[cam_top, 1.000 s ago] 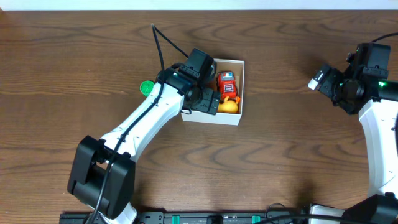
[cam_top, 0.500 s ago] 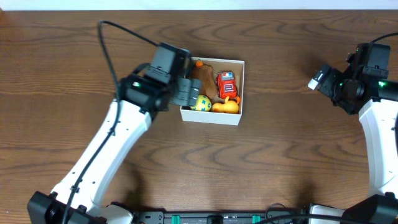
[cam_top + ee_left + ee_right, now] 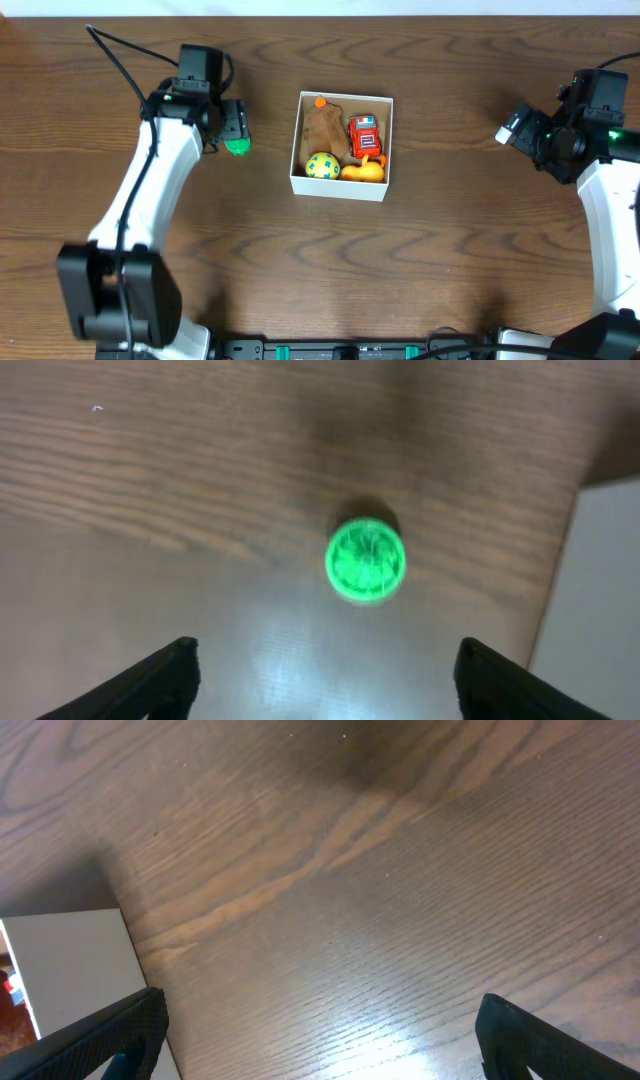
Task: Pack container
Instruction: 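Move the left gripper back and grasp the green round toy, then place the green toy into the box beside the yellow ball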
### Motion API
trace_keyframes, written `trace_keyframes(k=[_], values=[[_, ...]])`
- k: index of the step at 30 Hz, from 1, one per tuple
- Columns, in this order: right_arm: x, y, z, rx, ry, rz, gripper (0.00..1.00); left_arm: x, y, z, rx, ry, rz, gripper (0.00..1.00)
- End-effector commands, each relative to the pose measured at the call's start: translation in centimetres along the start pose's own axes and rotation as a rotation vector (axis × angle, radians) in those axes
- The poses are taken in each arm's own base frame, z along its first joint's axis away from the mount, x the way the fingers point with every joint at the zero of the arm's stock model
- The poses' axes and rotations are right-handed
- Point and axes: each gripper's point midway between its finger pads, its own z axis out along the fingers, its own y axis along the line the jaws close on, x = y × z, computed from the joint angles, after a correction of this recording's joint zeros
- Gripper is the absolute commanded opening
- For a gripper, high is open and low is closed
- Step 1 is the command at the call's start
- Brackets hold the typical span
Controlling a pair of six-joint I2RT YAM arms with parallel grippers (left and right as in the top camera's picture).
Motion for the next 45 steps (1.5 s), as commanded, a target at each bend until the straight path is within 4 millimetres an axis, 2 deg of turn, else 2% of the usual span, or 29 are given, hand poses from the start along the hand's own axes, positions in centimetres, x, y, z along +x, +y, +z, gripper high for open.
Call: trace_keyframes(k=[1,5,12,23,29,34,38,42,45], values=[[0.2,-0.2,0.2,0.001,0.008,0.016,0.99,1.2,-1.4,3.7,0.064,0.075,0.003,0.84],[0.2,-0.2,0.2,0.001,0.008,0.016,0.99,2.0,-1.9,7.2,0.058,0.116,0.012,0.85],[0.2,-0.2,0.2,0.001,0.008,0.016,0.99,3.1,-2.1,10.5,0.05,0.152,0.015,0.85],[0.2,-0.2,0.2,0.001,0.008,0.016,0.99,5.0,-1.8,12.8,0.032,0.216,0.021,0.79],[0.2,-0.2,0.2,0.001,0.008,0.016,0.99,4.7,-1.9,12.7,0.037,0.206,0.043,0.62],[0.2,-0.2,0.2,0.001,0.008,0.016,0.99,4.1,-1.9,11.7,0.04,0.188,0.042,0.57],[0.2,-0.2,0.2,0.001,0.008,0.016,0.99,2.6,-2.0,9.5,0.052,0.134,0.037,0.54],[0.2,-0.2,0.2,0.001,0.008,0.016,0.99,0.0,-2.1,5.7,0.074,0.029,0.045,0.49],[0.2,-0.2,0.2,0.001,0.008,0.016,0.99,-1.9,-2.1,1.4,0.095,-0.065,0.041,0.47]])
